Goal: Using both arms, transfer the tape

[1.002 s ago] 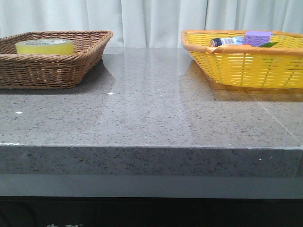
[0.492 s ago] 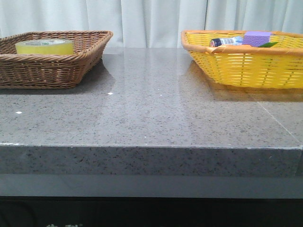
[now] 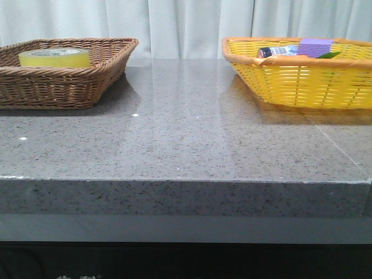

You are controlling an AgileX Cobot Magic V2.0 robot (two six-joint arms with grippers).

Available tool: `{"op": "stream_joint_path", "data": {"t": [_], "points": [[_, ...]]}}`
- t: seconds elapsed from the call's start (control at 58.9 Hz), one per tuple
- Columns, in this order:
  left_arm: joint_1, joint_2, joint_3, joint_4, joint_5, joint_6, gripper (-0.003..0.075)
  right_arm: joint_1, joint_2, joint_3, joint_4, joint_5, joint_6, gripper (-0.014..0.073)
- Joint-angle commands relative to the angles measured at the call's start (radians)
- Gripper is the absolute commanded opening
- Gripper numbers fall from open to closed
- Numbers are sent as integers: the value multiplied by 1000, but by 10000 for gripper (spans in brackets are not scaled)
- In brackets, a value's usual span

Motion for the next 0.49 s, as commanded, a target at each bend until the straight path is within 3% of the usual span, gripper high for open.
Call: {"op": "stream_joint_path", "data": {"t": [0.0, 0.475], "points": [[-6, -17, 41, -9, -80, 1, -20, -7, -26, -26, -57, -76, 76, -69], [-6, -17, 41, -9, -80, 1, -20, -45, -26, -26, -69, -79, 113, -69]]}}
